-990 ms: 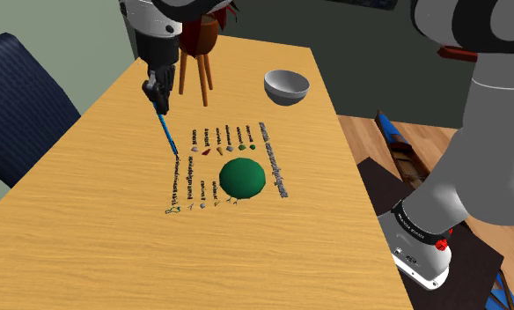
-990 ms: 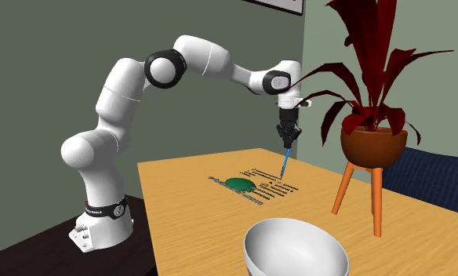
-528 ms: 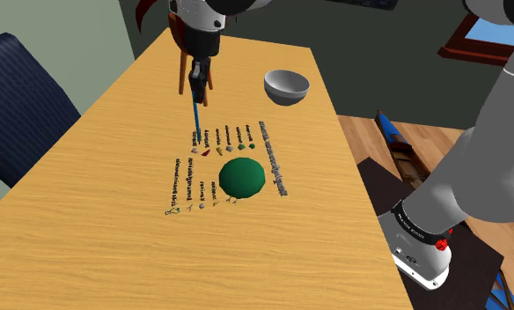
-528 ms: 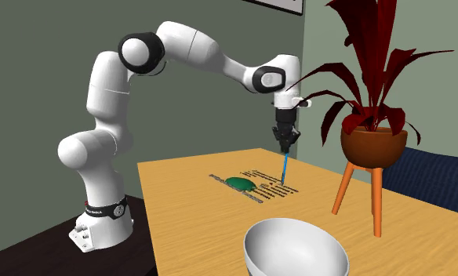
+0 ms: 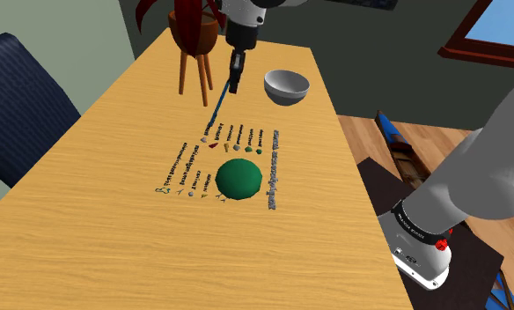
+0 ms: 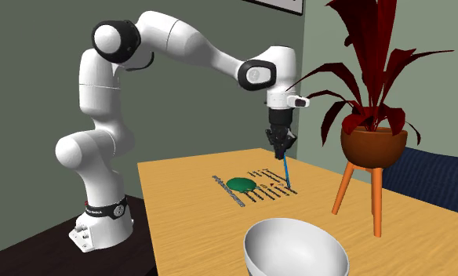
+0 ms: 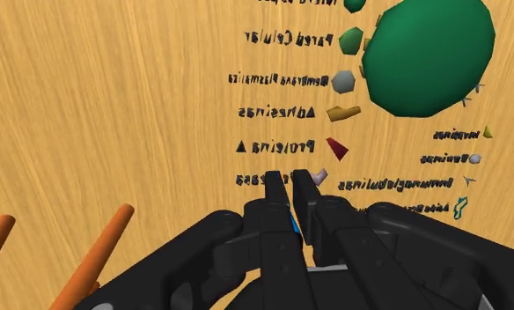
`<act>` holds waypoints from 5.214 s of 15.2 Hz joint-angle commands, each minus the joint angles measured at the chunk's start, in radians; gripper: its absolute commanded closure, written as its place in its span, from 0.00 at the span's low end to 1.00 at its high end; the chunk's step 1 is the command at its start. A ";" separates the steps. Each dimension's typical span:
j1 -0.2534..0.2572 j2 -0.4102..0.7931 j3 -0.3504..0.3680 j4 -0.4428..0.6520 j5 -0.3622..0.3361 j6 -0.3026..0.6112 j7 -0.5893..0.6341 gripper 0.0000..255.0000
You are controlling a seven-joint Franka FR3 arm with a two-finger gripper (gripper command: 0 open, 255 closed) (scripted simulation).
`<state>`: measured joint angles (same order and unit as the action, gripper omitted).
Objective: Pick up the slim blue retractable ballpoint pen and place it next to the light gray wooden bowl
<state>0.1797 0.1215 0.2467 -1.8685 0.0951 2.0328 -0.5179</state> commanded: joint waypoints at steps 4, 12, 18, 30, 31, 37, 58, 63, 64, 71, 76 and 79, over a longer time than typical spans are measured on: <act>-0.065 -0.055 -0.049 -0.069 0.024 0.002 -0.125 1.00; -0.106 -0.072 -0.086 -0.131 0.035 0.037 -0.212 1.00; -0.117 -0.038 -0.080 0.016 0.126 -0.036 -0.388 0.00; -0.106 -0.005 -0.071 -0.043 0.128 0.058 -0.389 0.00; -0.106 -0.005 -0.071 -0.043 0.128 0.058 -0.389 0.00; -0.106 -0.005 -0.071 -0.043 0.128 0.058 -0.389 1.00; -0.110 -0.042 -0.075 0.112 0.117 -0.131 -0.353 1.00; -0.111 -0.044 -0.075 0.176 0.113 -0.196 -0.341 1.00; -0.111 -0.044 -0.075 0.190 0.113 -0.210 -0.338 1.00; -0.112 -0.035 -0.076 0.295 0.107 -0.304 -0.319 1.00; -0.112 -0.020 -0.076 0.381 0.103 -0.374 -0.304 1.00; -0.111 -0.007 -0.075 0.438 0.100 -0.417 -0.295 1.00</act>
<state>0.0679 0.1098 0.1709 -1.4479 0.1960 1.6286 -0.8165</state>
